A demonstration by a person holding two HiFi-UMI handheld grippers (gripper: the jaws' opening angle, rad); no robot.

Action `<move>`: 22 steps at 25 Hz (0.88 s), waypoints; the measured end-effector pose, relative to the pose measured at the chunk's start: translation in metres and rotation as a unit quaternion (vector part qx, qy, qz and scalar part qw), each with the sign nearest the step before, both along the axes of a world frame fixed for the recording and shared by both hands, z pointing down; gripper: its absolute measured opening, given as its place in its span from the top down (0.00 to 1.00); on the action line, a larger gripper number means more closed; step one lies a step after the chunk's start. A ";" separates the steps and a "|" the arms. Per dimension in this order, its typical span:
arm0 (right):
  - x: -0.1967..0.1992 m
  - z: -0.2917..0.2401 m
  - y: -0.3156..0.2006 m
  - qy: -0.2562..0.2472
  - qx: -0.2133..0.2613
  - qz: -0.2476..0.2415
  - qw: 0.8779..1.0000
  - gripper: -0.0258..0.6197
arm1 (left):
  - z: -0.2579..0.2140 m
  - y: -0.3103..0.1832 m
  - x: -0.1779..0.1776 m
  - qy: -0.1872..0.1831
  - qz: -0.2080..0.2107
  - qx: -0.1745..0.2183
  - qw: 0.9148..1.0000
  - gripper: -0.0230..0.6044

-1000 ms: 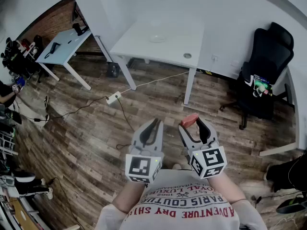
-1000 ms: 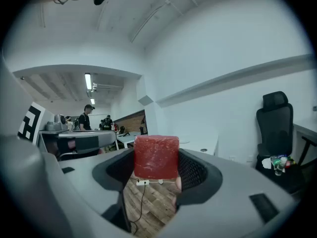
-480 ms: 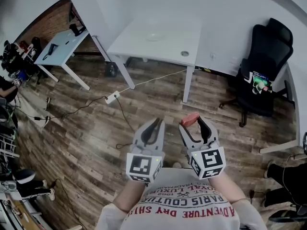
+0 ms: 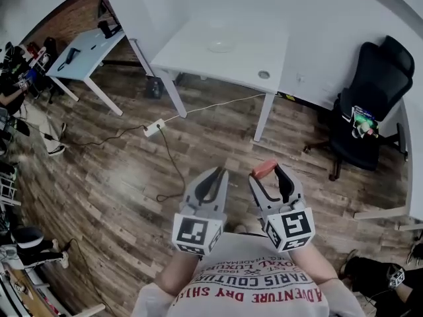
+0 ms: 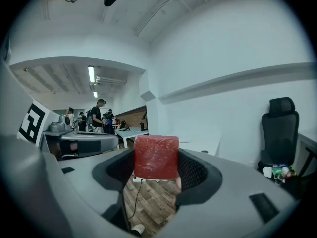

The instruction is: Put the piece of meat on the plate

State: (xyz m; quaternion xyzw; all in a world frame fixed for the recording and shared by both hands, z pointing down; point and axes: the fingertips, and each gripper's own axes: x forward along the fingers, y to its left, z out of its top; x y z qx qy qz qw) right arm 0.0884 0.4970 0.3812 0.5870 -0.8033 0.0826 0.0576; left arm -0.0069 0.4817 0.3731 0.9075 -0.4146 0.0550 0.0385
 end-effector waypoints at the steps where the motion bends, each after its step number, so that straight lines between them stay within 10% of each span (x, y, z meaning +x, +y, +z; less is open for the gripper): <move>1: -0.002 -0.001 -0.007 -0.003 0.000 0.000 1.000 0.53 | 0.001 -0.008 -0.003 0.003 0.001 0.000 1.000 0.90; 22: -0.121 -0.009 -0.280 0.015 -0.031 0.043 0.998 0.53 | -0.013 -0.291 -0.106 -0.020 0.084 0.005 0.996 0.90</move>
